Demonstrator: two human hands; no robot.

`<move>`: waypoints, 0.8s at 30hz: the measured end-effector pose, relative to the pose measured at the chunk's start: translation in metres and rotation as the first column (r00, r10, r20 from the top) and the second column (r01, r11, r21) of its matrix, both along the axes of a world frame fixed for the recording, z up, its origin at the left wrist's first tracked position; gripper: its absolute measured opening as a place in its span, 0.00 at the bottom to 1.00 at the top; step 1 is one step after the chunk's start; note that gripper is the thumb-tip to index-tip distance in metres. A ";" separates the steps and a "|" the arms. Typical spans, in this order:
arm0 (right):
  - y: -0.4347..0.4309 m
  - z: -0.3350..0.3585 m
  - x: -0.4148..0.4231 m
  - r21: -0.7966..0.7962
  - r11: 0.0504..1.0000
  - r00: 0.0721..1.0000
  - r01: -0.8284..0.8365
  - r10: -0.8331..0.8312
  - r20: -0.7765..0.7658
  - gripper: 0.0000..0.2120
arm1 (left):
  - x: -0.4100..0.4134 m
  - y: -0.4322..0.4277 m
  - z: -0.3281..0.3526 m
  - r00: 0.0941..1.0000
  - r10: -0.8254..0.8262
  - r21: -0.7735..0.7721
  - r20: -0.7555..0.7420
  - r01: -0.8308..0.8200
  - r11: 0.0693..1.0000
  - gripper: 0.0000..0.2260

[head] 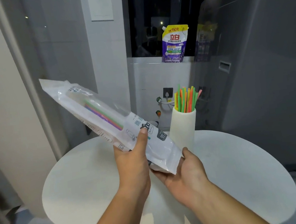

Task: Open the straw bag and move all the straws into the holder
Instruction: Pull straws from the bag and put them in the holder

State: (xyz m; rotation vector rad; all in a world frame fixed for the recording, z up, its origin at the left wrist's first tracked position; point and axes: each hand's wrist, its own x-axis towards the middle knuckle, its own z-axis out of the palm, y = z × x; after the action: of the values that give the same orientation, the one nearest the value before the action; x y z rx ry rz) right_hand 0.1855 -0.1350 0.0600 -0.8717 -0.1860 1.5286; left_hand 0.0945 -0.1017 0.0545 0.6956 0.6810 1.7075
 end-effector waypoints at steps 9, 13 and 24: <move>-0.001 -0.012 0.012 -0.057 0.995 0.877 -0.079 0.097 0.471 0.17 | -0.011 0.017 -0.017 0.975 0.044 -0.277 0.219 0.019 0.961 0.17; 0.001 -0.016 0.020 0.034 0.997 0.770 -0.067 0.030 0.638 0.13 | -0.015 0.021 -0.016 0.957 0.081 -0.339 0.277 0.019 0.941 0.17; 0.005 -0.011 0.041 0.183 0.982 0.542 -0.047 -0.129 0.830 0.04 | -0.016 0.026 -0.023 0.944 0.070 -0.362 0.321 0.055 0.931 0.17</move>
State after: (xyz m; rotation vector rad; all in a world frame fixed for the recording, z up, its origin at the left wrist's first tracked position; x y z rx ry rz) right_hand 0.2261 -0.1304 0.0486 -1.4015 -1.0027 0.8918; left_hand 0.0783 -0.0753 0.0316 0.1376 0.7365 1.5924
